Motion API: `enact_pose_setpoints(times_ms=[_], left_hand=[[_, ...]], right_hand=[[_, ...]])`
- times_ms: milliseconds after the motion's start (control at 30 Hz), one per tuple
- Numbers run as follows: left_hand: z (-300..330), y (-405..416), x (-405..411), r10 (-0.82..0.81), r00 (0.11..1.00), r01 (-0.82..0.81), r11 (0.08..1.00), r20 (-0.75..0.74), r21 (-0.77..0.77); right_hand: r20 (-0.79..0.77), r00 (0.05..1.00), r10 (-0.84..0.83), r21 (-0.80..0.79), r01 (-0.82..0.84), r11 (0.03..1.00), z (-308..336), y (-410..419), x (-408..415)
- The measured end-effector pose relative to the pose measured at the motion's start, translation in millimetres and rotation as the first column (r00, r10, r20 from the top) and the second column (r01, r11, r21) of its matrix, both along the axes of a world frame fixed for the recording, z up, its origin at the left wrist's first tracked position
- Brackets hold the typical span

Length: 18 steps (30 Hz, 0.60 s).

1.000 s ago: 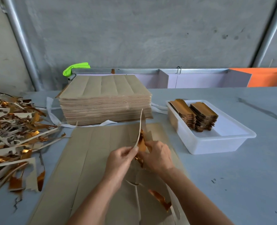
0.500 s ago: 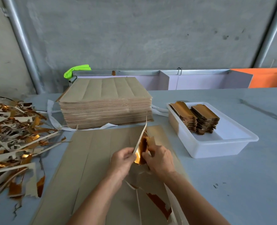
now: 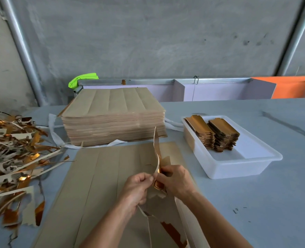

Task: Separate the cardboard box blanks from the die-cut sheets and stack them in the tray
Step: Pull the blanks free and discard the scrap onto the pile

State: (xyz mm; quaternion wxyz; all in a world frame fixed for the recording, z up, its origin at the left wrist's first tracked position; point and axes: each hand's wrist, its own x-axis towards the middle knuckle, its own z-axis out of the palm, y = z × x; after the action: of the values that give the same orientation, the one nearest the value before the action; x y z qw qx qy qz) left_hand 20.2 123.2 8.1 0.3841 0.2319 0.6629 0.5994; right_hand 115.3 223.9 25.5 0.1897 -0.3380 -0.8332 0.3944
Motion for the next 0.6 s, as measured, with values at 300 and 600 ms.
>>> enact_pose_setpoints(times_ms=[300,600], left_hand=[[3,-2,-5,0.059,0.997,-0.052,0.992,-0.058,0.112],[3,1,2,-0.006,0.998,0.010,0.998,-0.064,0.060]], right_hand=[[-0.035,0.999,-0.004,-0.075,0.001,0.997,0,5,6],[-0.006,0.993,-0.115,-0.116,0.113,0.987,4,13,-1]])
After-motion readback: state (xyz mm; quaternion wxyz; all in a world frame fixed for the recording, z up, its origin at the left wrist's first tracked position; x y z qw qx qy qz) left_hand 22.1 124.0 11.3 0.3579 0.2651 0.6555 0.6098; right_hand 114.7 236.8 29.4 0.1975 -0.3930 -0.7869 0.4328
